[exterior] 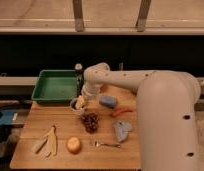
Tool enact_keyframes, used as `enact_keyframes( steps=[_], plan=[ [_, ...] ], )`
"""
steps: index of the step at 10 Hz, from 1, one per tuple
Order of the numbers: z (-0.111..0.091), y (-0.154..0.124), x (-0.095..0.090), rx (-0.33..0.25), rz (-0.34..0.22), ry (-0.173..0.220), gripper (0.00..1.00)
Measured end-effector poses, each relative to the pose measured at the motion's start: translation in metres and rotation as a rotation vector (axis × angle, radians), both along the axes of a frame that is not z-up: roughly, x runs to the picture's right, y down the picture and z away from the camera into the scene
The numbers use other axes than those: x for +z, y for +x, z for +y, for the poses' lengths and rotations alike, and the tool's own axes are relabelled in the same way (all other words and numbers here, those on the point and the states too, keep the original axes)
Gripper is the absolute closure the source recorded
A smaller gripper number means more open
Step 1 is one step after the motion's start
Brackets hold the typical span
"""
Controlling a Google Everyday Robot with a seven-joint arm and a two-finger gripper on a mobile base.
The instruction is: Stack cups into tray
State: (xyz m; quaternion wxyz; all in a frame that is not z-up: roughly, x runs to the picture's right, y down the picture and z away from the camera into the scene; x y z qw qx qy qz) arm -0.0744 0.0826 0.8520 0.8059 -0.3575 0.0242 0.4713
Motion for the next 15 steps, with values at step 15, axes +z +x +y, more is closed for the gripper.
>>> enact_keyframes(
  steps=[15],
  plan=[
    [-0.040, -0.023, -0.068, 0.006, -0.137, 0.053, 0.87]
  ],
)
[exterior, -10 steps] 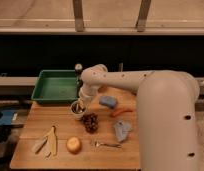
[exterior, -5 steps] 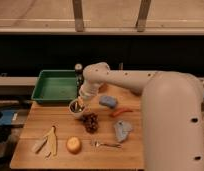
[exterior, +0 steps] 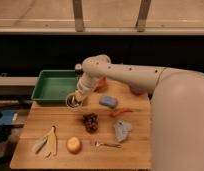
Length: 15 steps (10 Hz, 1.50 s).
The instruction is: Stack cups into tray
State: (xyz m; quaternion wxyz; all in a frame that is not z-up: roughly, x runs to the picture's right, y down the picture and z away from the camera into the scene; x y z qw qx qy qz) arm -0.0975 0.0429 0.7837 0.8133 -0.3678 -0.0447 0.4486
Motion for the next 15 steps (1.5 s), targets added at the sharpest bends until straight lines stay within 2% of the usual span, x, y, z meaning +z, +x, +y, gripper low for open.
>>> enact_keyframes(
  steps=[4, 6, 7, 11, 15],
  plan=[
    [-0.025, -0.007, -0.012, 0.034, -0.060, 0.078, 0.87],
    [-0.041, -0.014, -0.010, 0.045, -0.081, 0.106, 0.87],
    [-0.054, -0.020, -0.006, 0.053, -0.097, 0.122, 0.87],
    [-0.090, -0.055, 0.010, 0.041, -0.148, 0.142, 0.87],
    [-0.108, -0.061, 0.011, 0.033, -0.174, 0.154, 0.87]
  ],
)
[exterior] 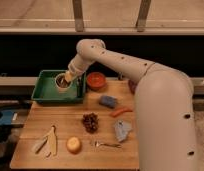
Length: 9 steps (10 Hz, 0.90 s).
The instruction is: Stack cups into tray
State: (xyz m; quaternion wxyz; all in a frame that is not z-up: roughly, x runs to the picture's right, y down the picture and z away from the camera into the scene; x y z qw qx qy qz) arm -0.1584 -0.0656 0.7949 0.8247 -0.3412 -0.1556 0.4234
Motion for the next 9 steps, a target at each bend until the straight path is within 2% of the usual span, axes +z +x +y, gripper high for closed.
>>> enact_keyframes(
  steps=[6, 9],
  plan=[
    [0.003, 0.001, 0.001, -0.002, 0.001, -0.009, 0.87],
    [0.017, 0.006, 0.028, 0.021, 0.015, -0.047, 0.87]
  ],
)
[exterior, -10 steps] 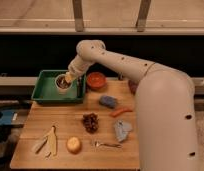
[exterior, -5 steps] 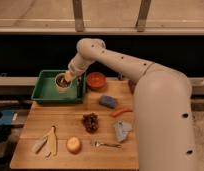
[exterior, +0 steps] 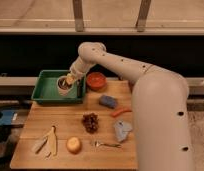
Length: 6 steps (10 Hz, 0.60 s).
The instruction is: Stack cups into tray
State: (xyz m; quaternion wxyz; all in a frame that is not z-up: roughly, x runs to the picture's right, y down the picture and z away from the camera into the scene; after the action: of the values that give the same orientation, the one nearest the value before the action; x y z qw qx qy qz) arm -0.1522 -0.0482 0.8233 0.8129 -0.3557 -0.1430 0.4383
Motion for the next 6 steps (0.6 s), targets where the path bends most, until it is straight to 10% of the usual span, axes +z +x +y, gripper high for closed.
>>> enact_keyframes(
  steps=[6],
  plan=[
    [-0.002, -0.007, 0.046, 0.015, 0.019, -0.039, 0.87]
  ],
)
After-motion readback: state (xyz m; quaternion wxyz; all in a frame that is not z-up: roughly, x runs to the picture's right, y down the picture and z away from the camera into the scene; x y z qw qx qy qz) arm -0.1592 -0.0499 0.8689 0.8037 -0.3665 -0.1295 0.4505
